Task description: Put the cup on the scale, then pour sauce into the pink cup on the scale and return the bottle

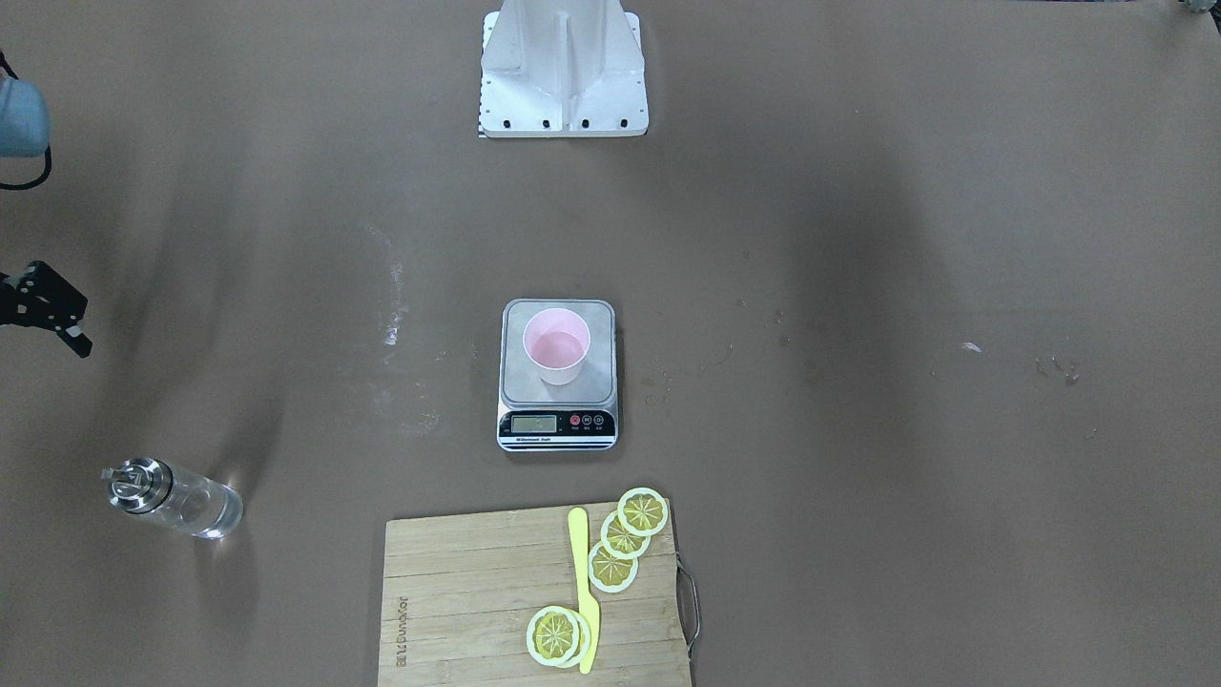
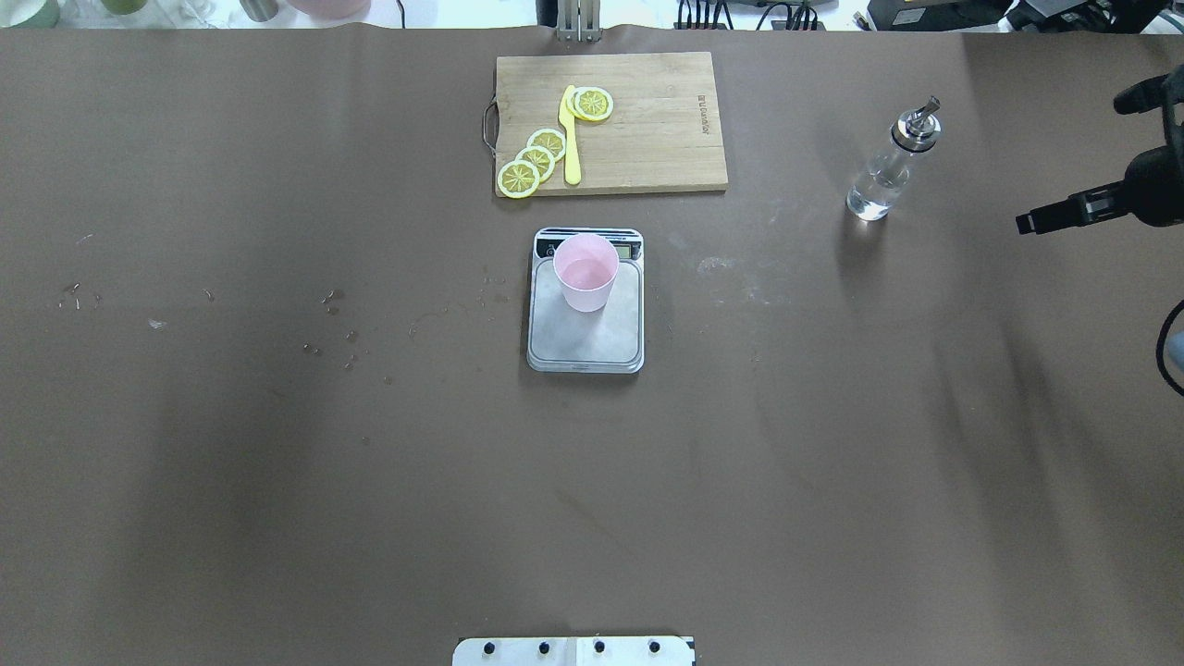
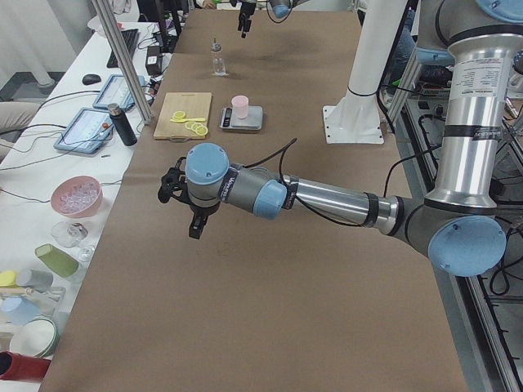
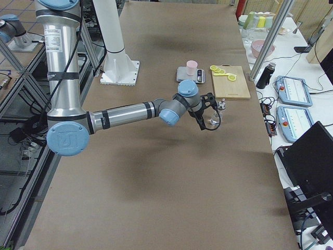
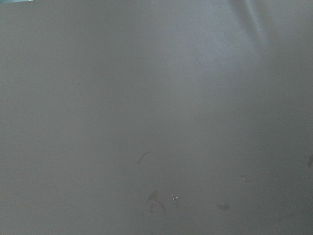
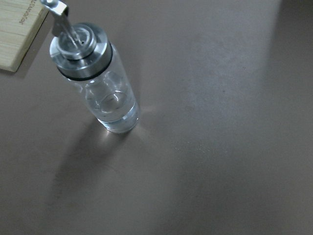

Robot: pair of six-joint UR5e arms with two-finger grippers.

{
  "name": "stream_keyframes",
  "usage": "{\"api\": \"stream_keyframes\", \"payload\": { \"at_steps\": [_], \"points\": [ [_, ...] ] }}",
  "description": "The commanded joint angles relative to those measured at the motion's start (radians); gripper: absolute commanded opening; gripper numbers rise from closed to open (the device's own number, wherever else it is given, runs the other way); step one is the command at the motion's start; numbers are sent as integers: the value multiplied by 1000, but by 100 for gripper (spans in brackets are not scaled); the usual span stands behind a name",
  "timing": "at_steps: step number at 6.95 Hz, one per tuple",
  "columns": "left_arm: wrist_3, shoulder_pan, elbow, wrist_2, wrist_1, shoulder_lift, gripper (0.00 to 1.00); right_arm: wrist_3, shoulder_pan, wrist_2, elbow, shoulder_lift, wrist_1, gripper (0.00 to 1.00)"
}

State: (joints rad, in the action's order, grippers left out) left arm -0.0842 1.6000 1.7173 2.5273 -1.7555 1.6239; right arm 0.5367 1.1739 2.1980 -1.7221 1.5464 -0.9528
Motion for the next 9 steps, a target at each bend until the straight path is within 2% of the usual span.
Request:
{"api": "stream_keyframes", "payload": {
  "at_steps": [1,3,4,7,9],
  "points": [
    [58,44,-22,-24,11,5,97,-64,140,118,65,-8,-85,100],
    [174,107,-147,-24,14,75,97,-289,245,132,182,-110,-252,100],
    [182,118,-154,-24,14,77,97,-331,274,132,187,-123,-305,100],
    [213,153,-127,-24,16,62,97,-490,429,232,171,-97,-415,100],
    [210,155,-114,-24,24,57,97,-518,480,246,97,-49,-501,100]
  ]
}}
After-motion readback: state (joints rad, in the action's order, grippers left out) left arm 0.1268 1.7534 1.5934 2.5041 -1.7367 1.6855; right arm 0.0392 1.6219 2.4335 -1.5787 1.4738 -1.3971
